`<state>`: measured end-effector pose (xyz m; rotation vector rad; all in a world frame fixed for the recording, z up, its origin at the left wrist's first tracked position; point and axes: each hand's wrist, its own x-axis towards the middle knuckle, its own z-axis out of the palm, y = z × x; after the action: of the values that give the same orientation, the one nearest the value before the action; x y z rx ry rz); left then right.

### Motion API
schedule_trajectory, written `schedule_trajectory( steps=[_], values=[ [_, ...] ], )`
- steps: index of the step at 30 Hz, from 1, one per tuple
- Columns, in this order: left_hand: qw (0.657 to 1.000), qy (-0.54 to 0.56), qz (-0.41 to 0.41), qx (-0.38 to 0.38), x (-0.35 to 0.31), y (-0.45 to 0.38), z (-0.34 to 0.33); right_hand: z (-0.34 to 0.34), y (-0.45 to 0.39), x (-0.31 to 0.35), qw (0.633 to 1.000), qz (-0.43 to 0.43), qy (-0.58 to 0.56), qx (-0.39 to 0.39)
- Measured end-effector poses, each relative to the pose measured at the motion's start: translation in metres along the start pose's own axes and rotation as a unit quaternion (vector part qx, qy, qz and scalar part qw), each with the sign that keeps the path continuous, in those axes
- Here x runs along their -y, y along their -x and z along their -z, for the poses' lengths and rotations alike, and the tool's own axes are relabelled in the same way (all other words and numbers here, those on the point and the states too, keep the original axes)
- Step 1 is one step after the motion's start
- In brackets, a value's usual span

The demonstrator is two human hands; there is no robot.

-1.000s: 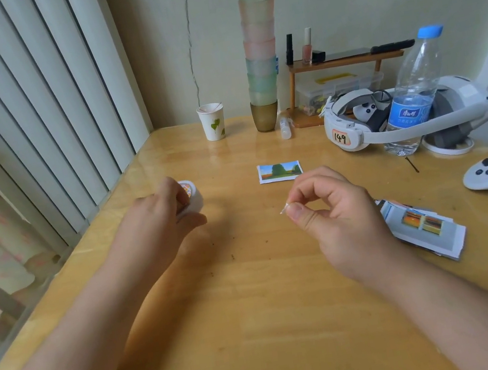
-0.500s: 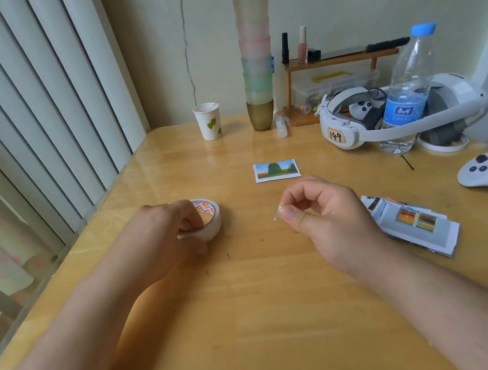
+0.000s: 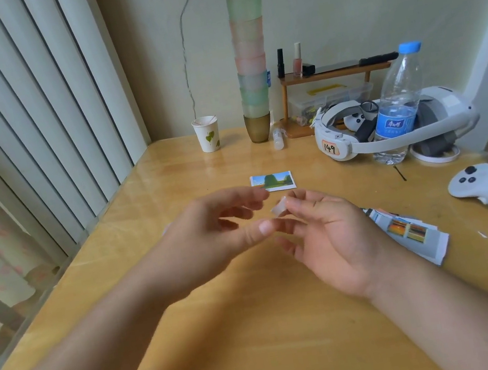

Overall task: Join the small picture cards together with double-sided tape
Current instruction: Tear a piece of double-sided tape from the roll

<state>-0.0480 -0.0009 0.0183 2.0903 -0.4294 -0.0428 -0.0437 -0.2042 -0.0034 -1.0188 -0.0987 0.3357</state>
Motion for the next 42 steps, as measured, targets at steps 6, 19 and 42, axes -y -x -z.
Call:
schedule_trajectory(
  steps=[6,19,42],
  values=[
    [0.935,0.342,0.042,-0.081,-0.020,-0.019,-0.056,-0.001,0.005,0.009,0.996,-0.019,-0.087,-0.009],
    [0.881,0.432,0.067,-0.180,-0.019,-0.019,-0.080,-0.003,-0.002,-0.004,0.991,0.065,-0.004,-0.115],
    [0.815,0.547,0.146,-0.125,-0.013,-0.010,-0.076,0.014,-0.007,-0.005,0.977,0.153,0.118,-0.088]
  ],
)
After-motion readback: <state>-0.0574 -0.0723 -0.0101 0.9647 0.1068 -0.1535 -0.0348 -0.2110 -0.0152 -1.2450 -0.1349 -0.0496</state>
